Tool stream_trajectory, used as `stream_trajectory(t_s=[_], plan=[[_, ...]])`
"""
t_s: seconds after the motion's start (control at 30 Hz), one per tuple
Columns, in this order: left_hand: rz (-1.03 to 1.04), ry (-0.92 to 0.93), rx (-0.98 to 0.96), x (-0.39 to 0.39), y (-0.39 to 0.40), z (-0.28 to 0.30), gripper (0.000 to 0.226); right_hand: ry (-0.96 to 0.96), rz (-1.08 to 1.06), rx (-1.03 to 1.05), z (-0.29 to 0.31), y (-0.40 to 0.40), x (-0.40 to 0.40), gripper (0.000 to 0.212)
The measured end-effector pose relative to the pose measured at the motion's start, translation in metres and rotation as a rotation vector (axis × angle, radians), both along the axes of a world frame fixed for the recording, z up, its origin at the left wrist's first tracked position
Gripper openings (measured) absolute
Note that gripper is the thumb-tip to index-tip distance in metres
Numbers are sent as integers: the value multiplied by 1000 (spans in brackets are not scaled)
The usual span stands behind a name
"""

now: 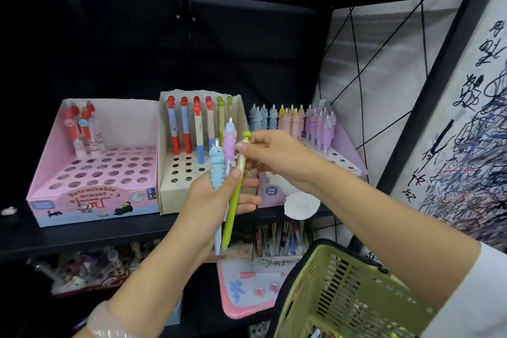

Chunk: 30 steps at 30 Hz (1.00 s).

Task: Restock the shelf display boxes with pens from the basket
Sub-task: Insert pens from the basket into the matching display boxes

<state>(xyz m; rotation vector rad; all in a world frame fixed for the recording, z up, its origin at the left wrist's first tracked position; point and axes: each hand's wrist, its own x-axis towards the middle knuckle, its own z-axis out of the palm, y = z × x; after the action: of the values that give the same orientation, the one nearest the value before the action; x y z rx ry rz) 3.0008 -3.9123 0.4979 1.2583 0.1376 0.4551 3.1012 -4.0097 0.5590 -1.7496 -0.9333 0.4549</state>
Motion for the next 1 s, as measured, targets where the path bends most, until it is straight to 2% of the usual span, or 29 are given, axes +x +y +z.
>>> stream_trajectory(t_s=[0.07, 0.13, 0.23, 0.33, 0.43, 0.53, 0.77, 1.0], plan=[[25, 16, -13, -7, 10, 0, 14, -18, -57, 43, 4, 10, -2, 19], [77, 41, -23, -14, 21, 1, 12, -96, -199, 173, 16, 21, 2, 22], [171, 84, 25, -25, 38, 0, 14, -346, -480, 326, 42, 36, 18, 23], [204, 106, 93, -33, 49, -1, 14, -635, -588, 167, 49, 50, 36, 21], [211, 107, 61, -34, 55, -1, 14, -774, -621, -28, 36, 63, 46, 30], [191, 97, 56, -36, 59, -2, 15, -808, -672, -96, 28, 70, 51, 35], [164, 82, 57, -37, 62, -6, 13, -855, -645, -146, 33, 76, 54, 36], [166, 79, 53, -37, 60, -7, 16, -852, -619, -126, 32, 76, 57, 32]])
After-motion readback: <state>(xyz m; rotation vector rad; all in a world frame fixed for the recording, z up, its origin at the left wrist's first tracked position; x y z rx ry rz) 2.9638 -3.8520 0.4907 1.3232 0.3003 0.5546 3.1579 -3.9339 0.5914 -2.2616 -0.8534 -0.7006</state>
